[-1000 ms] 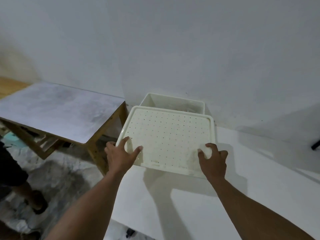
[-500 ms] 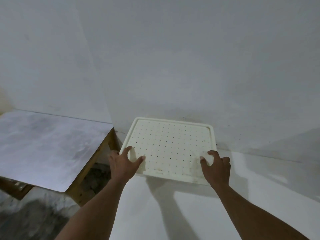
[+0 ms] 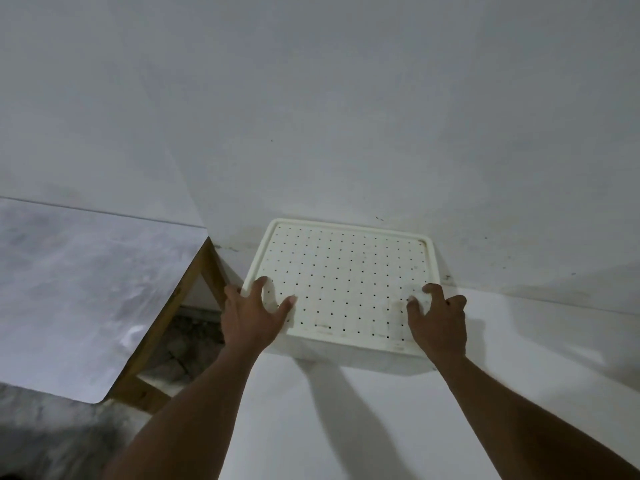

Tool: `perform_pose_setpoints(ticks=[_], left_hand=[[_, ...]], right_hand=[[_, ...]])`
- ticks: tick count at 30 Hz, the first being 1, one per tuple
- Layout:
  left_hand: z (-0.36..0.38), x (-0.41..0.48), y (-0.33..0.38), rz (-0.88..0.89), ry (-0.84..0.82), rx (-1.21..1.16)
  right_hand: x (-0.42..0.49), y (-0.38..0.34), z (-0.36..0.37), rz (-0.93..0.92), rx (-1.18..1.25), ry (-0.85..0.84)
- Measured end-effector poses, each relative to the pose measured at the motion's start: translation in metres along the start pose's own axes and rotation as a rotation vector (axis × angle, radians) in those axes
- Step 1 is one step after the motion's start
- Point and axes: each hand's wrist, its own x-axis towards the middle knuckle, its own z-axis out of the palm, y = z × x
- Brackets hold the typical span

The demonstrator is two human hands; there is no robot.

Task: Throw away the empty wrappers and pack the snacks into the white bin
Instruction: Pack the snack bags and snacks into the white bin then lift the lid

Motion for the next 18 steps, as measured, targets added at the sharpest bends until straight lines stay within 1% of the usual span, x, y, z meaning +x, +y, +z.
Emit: perform_pose_setpoints(ticks=[2, 6, 9, 12, 14, 18], left_hand=[[-0.001, 0.004, -0.001, 0.021, -0.026, 0.033], [0.001, 0.002, 0.0, 0.033, -0.13, 0.174], [0.001, -0.014, 0.009, 0.067, -0.169, 0.245], [0.002, -0.036, 0.025, 0.136, -0.229, 0.301], [0.0, -0.053, 0.039, 0.186, -0.32, 0.313], [-0.006, -0.082, 0.077, 0.286, -0.509, 0.371]], right_hand=[[0.001, -0.001, 0.002, 0.001, -0.014, -0.036], [-0.001, -0.004, 0.002, -0.014, -0.106, -0.107], [-0.008, -0.007, -0.007, -0.019, -0.228, -0.222], [-0.02, -0.006, -0.02, -0.188, -0.358, -0.244], [-0.029, -0.003, -0.03, -0.277, -0.381, -0.353], [-0.037, -0.003, -0.065, -0.328, -0.359, -0.635]])
